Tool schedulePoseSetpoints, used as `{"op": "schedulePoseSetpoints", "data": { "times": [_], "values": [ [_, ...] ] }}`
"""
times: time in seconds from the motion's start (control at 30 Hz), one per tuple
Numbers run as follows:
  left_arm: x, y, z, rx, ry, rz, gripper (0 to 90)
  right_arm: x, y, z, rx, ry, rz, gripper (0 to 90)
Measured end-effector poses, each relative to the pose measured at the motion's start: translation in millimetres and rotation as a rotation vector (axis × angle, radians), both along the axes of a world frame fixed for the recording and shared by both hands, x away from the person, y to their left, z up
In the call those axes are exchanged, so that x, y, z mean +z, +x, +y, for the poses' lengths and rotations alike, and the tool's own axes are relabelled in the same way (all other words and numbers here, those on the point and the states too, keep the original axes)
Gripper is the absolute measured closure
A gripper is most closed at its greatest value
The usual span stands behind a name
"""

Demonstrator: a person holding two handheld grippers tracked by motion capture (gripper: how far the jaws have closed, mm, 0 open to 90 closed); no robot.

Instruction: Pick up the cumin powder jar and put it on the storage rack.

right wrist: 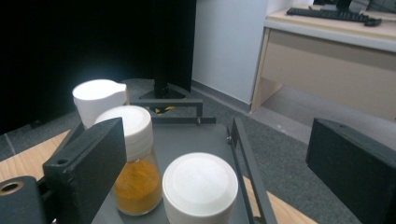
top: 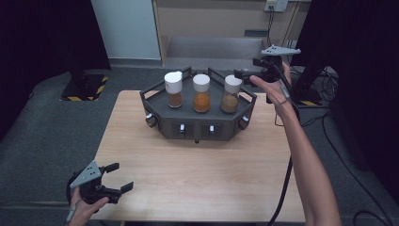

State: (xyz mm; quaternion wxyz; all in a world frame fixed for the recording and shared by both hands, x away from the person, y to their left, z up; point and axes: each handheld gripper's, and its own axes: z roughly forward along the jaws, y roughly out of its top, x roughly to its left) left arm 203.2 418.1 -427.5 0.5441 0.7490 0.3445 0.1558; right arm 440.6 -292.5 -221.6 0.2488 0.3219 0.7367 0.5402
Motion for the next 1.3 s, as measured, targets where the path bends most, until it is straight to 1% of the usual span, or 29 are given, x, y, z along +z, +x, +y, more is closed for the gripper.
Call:
{"op": "schedulePoseSetpoints", "data": {
  "times": [0.13, 0.23, 0.33, 0.5, 0.63, 0.7, 0.8, 0.9, 0.97, 1.1, 1.3],
  "values": [
    [0.1, 0.1, -0.2, -0.002, 0.001, 0.0, 0.8, 7.4, -5.8, -4.0, 0.008, 0.015, -0.024, 5.4],
    [0.2, 0.1, -0.1, -0.002, 0.001, 0.001, 0.9, 10.3, -9.3, -4.9, 0.011, 0.017, -0.028, 5.3],
    [0.2, -0.1, 0.0, -0.002, 0.0, 0.001, 0.9, 11.8, -13.2, -7.3, 0.026, 0.024, -0.025, 4.9],
    [0.3, 0.1, -0.3, -0.004, 0.001, 0.001, 0.9, 8.5, -27.8, -12.4, 0.056, 0.011, -0.045, 5.3],
    [0.6, 0.5, -1.3, -0.008, 0.004, 0.002, 0.9, 2.1, -41.9, -20.4, 0.083, 0.031, -0.065, 5.5],
    [0.7, 0.4, -1.6, -0.008, 0.005, 0.002, 0.9, -1.1, -50.6, -24.5, 0.097, 0.035, -0.09, 5.4],
    [0.7, -0.5, -1.6, -0.004, 0.003, -0.002, 0.9, -5.0, -60.5, -30.0, 0.118, 0.051, -0.109, 4.8],
    [0.5, -1.6, -1.3, -0.001, 0.0, -0.004, 0.9, -11.8, -74.1, -36.2, 0.135, 0.064, -0.14, 4.6],
    [0.5, -1.6, -1.2, -0.001, 0.0, -0.003, 0.9, -15.7, -81.7, -39.1, 0.136, 0.066, -0.156, 4.1],
    [0.5, -1.2, -1.7, -0.002, 0.002, -0.001, 0.9, -25.3, -97.3, -47.2, 0.144, 0.079, -0.17, 3.7],
    [0.1, -2.1, -1.6, 0.003, -0.003, -0.004, 0.9, -42.5, -120.7, -58.2, 0.15, 0.077, -0.191, 2.7]
  ]
}}
